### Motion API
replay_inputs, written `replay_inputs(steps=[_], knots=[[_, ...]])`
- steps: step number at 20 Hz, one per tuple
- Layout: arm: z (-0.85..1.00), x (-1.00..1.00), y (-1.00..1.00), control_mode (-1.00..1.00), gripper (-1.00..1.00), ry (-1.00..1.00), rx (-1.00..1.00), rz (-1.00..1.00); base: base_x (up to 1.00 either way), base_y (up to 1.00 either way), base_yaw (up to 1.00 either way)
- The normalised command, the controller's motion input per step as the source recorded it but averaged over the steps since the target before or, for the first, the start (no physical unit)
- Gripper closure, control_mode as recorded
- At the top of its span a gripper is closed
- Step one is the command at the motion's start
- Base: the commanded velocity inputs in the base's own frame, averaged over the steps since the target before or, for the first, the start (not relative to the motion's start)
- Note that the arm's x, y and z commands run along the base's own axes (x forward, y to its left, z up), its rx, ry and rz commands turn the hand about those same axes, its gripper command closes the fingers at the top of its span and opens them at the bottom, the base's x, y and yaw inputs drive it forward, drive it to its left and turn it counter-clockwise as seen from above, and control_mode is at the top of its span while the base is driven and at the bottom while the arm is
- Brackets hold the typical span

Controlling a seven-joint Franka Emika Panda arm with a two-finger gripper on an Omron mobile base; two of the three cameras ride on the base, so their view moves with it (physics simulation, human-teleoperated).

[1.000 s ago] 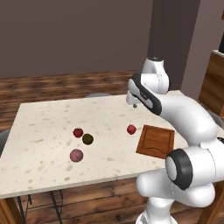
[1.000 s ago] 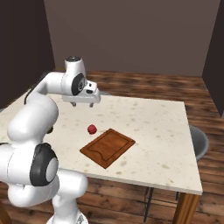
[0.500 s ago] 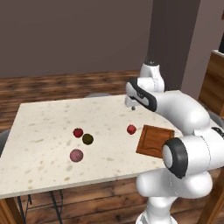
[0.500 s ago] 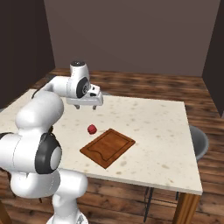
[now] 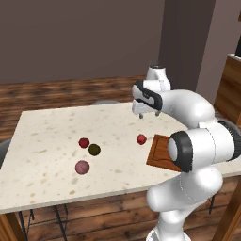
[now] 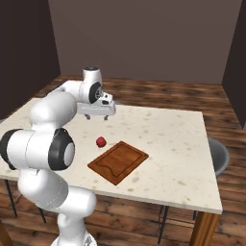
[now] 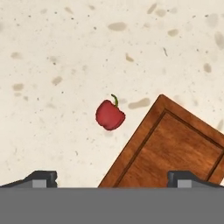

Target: Place the avocado, onion, tomato, and bell pepper on the cutting board.

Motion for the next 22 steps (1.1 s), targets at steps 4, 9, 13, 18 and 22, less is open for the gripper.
replay_inputs(steps=[4, 9, 13, 18, 22], knots=[[-0.23, 0.27, 0.0, -1.0, -1.0, 0.06, 0.0, 0.0, 0.0, 0.0, 0.0], [-0.24, 0.37, 0.0, -1.0, -1.0, 0.01, 0.0, 0.0, 0.0, 0.0, 0.0], [-0.26, 0.34, 0.0, -1.0, -1.0, 0.0, 0.0, 0.0, 0.0, 0.0, 0.0], [-0.3, 0.31, 0.01, -1.0, -1.0, 0.0, 0.0, 0.0, 0.0, 0.0, 0.0], [-0.26, 0.21, 0.07, -1.0, -1.0, 0.0, 0.0, 0.0, 0.0, 0.0, 0.0]])
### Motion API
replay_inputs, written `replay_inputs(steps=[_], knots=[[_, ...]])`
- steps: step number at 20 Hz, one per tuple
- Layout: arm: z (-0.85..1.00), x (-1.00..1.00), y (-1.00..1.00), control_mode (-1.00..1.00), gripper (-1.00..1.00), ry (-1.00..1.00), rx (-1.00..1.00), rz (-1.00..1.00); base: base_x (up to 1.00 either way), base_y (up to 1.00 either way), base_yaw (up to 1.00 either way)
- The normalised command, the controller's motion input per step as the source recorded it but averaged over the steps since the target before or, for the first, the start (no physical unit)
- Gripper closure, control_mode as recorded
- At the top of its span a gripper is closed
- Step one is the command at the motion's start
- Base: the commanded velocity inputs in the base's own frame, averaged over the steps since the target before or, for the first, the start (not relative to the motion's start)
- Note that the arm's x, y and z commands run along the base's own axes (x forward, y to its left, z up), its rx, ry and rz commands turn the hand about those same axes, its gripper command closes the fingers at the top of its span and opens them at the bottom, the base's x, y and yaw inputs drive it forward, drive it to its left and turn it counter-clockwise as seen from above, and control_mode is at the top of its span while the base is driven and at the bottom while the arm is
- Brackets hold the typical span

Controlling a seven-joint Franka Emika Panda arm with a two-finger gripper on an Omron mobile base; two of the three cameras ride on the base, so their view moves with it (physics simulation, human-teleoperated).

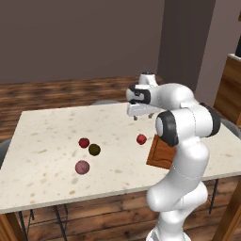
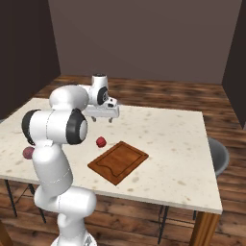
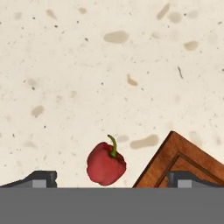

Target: Place the avocado, onion, tomato, and bell pepper on the cutting board.

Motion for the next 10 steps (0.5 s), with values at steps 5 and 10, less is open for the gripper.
replay_inputs(steps=[5, 10], knots=[[-0.09, 0.0, 0.0, -1.0, -1.0, 0.0, 0.0, 0.0, 0.0, 0.0, 0.0], [-0.17, -0.03, 0.0, -1.0, -1.0, 0.0, 0.0, 0.0, 0.0, 0.0, 0.0]])
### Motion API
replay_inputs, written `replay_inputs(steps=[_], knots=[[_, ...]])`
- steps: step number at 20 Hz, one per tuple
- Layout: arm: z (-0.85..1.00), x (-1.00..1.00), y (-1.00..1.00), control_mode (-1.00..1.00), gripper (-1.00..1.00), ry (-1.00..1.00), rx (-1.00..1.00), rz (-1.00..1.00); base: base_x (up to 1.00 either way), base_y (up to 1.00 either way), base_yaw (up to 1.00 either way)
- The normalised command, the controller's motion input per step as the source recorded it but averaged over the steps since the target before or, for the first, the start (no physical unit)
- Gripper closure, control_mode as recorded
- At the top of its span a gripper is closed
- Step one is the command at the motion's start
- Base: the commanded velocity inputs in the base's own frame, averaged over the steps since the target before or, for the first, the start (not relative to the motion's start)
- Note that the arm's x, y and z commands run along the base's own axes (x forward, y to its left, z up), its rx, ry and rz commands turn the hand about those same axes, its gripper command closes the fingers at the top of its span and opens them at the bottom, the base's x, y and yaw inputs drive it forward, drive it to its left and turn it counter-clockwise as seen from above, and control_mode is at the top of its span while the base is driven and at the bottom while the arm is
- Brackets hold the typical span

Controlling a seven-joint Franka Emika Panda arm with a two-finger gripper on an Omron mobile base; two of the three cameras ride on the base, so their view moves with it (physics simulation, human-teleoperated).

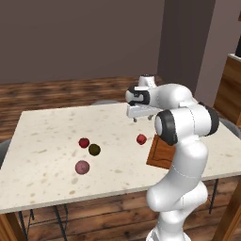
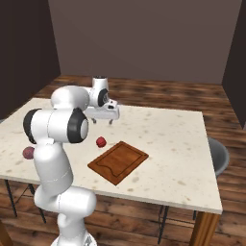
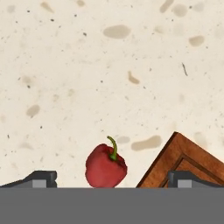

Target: Place the avocado, onion, tomato, and bell pepper on the cutting board.

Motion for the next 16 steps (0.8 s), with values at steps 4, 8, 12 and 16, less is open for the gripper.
replay_inputs(steps=[4, 8, 12, 16], knots=[[-0.24, -0.04, 0.0, -1.0, -1.0, 0.0, 0.0, 0.0, 0.0, 0.0, 0.0], [-0.25, -0.13, 0.0, -1.0, -1.0, 0.0, 0.0, 0.0, 0.0, 0.0, 0.0], [-0.26, -0.3, 0.0, -1.0, -1.0, 0.0, 0.0, 0.0, 0.0, 0.0, 0.0], [-0.22, -0.19, 0.0, -1.0, -1.0, 0.0, 0.0, 0.0, 0.0, 0.0, 0.0]])
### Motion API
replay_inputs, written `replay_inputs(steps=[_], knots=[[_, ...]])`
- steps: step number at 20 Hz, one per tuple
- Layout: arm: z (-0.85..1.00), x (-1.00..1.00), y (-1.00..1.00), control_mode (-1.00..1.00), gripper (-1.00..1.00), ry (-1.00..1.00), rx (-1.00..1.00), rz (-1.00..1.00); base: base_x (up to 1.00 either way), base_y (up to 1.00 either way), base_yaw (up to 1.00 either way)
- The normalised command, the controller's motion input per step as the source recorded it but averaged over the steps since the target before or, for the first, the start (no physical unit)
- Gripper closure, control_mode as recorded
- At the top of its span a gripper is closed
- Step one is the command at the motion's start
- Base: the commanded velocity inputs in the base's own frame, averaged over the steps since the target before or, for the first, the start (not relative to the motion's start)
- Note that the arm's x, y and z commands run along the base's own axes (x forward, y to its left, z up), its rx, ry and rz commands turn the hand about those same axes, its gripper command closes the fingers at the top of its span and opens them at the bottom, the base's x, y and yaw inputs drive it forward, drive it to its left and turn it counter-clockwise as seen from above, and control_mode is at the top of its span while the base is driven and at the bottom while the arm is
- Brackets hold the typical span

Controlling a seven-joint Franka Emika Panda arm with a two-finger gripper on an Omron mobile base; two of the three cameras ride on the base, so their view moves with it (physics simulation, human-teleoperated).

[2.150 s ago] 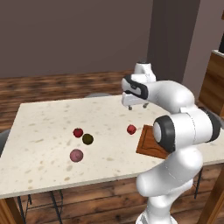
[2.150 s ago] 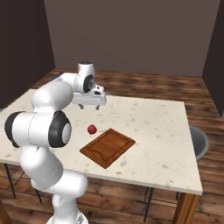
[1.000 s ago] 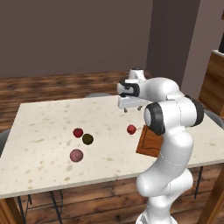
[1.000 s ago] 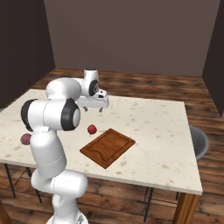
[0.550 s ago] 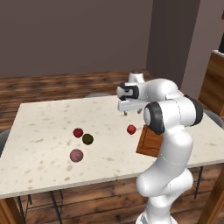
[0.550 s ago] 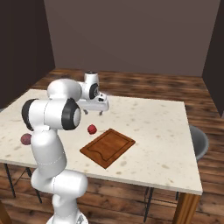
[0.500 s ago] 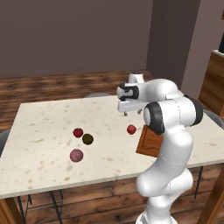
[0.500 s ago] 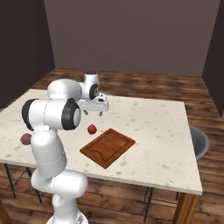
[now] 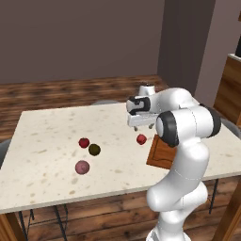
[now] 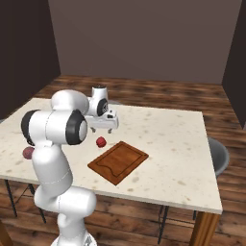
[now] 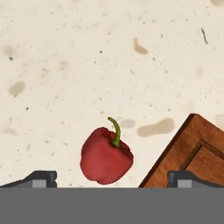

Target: Place the avocado, onion, tomato, and bell pepper on the cutting board.

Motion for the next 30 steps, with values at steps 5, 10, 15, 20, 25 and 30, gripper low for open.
replay_inputs(steps=[5, 10, 15, 20, 25, 30], knots=[[-0.21, -0.04, 0.0, -1.0, -1.0, 0.0, 0.0, 0.0, 0.0, 0.0, 0.0], [-0.13, 0.08, 0.0, -1.0, -1.0, 0.0, 0.0, 0.0, 0.0, 0.0, 0.0], [-0.13, 0.08, 0.0, -1.0, -1.0, 0.0, 0.0, 0.0, 0.0, 0.0, 0.0], [-0.23, 0.0, 0.0, -1.0, -1.0, 0.0, 0.0, 0.0, 0.0, 0.0, 0.0], [-0.24, 0.0, 0.0, -1.0, -1.0, 0.0, 0.0, 0.0, 0.0, 0.0, 0.0], [-0.25, 0.0, 0.02, -1.0, -1.0, 0.0, 0.0, 0.0, 0.0, 0.0, 0.0]])
